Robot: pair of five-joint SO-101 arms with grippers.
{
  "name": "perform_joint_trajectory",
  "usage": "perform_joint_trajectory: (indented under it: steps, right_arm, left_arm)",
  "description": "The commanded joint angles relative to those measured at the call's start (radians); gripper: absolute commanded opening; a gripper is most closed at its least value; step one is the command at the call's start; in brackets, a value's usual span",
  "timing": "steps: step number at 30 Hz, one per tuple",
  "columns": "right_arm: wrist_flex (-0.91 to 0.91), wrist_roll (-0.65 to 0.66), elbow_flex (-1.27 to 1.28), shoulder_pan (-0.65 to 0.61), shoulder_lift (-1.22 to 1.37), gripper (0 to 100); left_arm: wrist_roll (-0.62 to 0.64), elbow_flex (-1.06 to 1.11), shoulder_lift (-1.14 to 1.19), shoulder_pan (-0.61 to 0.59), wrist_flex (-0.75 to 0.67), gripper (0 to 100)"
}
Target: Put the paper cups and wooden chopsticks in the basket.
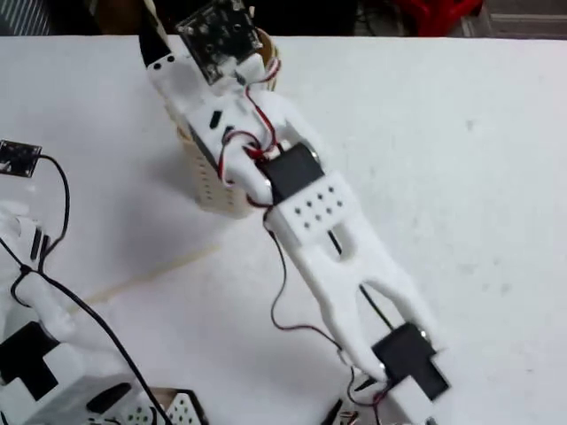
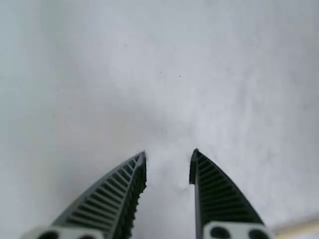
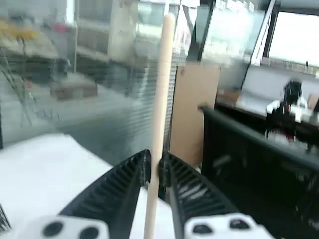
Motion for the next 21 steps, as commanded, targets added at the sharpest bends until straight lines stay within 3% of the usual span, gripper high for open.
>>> perform_joint_trajectory:
  steps: [1,5,10,14,18,21]
  right_arm:
    - [-0.013,-0.06,-0.002,0.038,0.004,1.7]
    - [-0.084,-0.126,0.16,0.079,-0.03,1.7]
    - [-0.269,-0.114,0.45,0.093,-0.116,1.7]
    - [-0.282,-0.058,0.577,0.084,-0.199,6.1]
    - [-0.17,-0.058,0.586,0.064,-0.282,24.1]
    - [0.027,-0.052,0.508,0.045,-0.383,24.6]
  left_arm:
    - [-0.011,-0.006,-0.005,-0.008,0.003,15]
    - [-0.011,-0.006,-0.005,-0.008,0.006,15]
    - [-0.011,-0.006,-0.005,-0.008,0.008,15]
    - [-0.011,-0.006,-0.005,-0.008,0.009,15]
    - [-0.011,-0.012,-0.004,0.002,0.009,15]
    - [-0.011,-0.015,-0.012,0.022,0.012,15]
